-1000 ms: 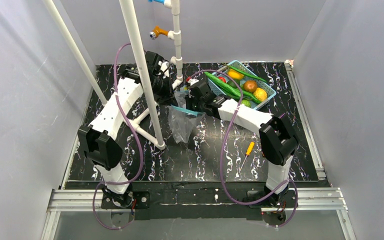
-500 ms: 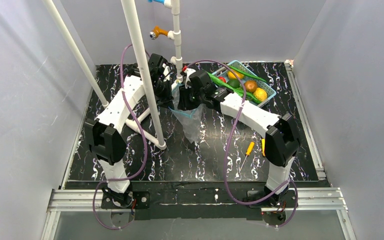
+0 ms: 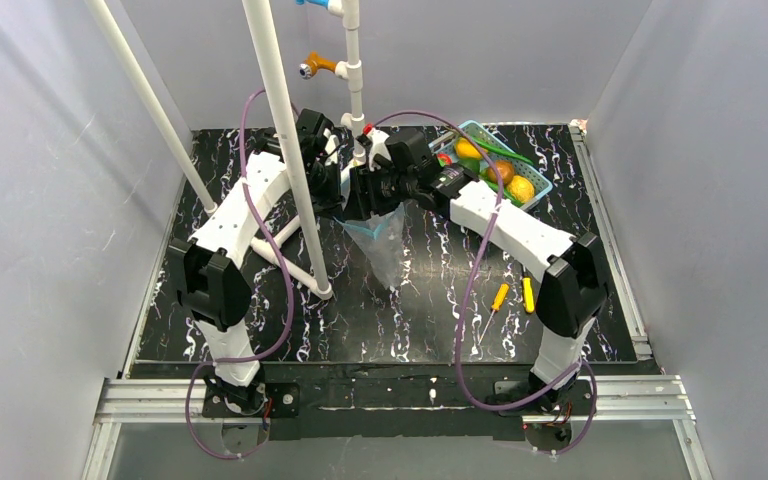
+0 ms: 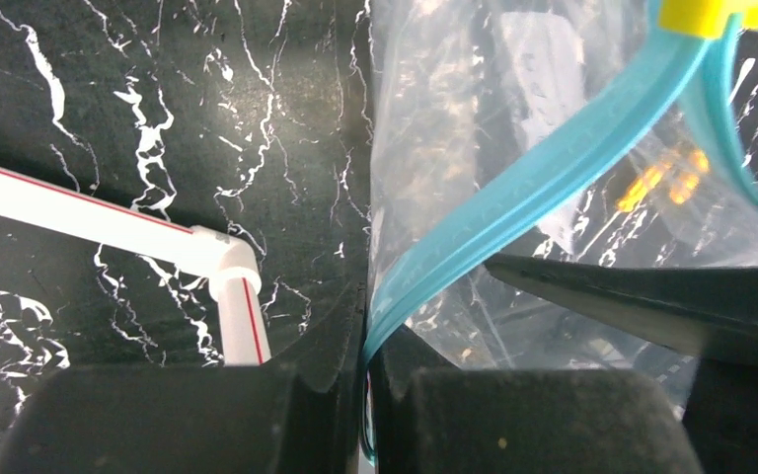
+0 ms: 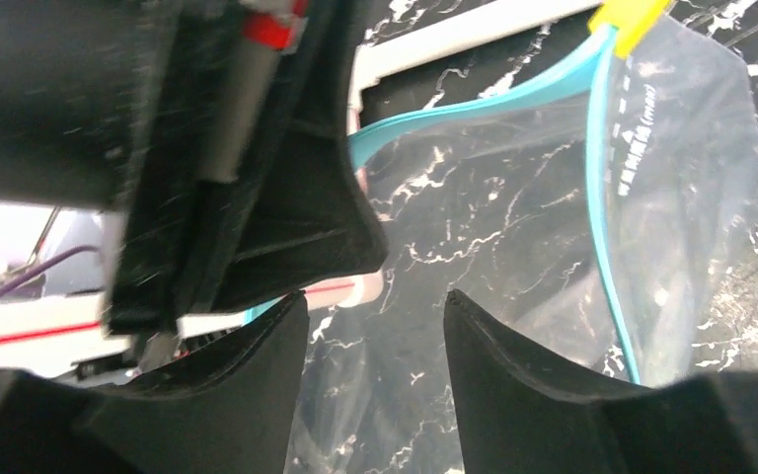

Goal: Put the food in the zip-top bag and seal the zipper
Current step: Open the zipper of the food storage bag, then pick up the fake vegetable from the bin.

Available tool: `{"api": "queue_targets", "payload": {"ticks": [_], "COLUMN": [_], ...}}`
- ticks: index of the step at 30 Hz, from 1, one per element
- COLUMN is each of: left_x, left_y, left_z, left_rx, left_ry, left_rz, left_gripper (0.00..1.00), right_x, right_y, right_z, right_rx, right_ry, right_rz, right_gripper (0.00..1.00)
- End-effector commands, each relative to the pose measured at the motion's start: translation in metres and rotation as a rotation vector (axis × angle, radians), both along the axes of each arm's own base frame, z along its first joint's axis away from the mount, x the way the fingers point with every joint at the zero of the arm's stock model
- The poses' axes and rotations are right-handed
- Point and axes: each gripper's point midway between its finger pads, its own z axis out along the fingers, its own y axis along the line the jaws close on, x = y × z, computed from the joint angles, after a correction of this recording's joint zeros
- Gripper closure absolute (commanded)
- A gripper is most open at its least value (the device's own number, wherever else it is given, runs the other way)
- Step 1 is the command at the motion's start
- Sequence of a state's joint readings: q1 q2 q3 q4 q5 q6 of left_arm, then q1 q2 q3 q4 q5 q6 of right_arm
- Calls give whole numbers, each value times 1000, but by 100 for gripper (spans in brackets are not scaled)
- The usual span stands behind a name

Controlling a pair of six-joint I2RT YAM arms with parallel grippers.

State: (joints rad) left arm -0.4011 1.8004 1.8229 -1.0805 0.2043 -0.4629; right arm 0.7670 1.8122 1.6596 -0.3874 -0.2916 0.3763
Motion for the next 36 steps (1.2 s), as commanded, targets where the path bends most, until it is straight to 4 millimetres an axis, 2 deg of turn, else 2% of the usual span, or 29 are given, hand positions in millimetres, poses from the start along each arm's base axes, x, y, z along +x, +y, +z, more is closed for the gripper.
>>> {"api": "queue_targets", "payload": {"ticks": [1, 5, 9, 12, 16, 18, 22, 25, 26, 30, 36], "left_x": [-13, -16, -14, -11, -5, -3, 0, 2, 4, 10, 19], "left_y": [2, 12, 18, 18, 30, 40, 56, 60, 62, 47, 18], "left_z": [28, 25, 28, 33, 38, 40, 49, 45, 41, 16, -7], "left_rx": [-27, 23, 57, 50, 122, 182, 268, 310, 334, 314, 258], "left_ry": [-36, -32, -53, -72, -92, -97, -122, -118, -105, -52, -33], "left_rz": [-29, -31, -21, -16, 17, 36, 60, 49, 49, 25, -19], "left_gripper": [100, 100, 100, 100, 100, 100, 100, 100, 100, 100, 100], "right_x": [-30, -45, -53, -39, -7, 6, 16, 29, 39, 68, 107], "right_y": [7, 6, 7, 0, -37, -59, -86, -113, -128, -176, -252], "right_z": [79, 110, 136, 140, 137, 129, 103, 81, 72, 38, 12], "right_rx": [188, 293, 380, 367, 268, 209, 119, 74, 58, -54, -253], "right_ry": [-176, -249, -254, -249, -258, -248, -238, -190, -166, -106, -92], "right_rz": [190, 248, 246, 131, -100, -186, -234, -323, -374, -517, -702], "right_gripper": [36, 26, 21, 21, 20, 20, 20, 19, 19, 16, 11]}}
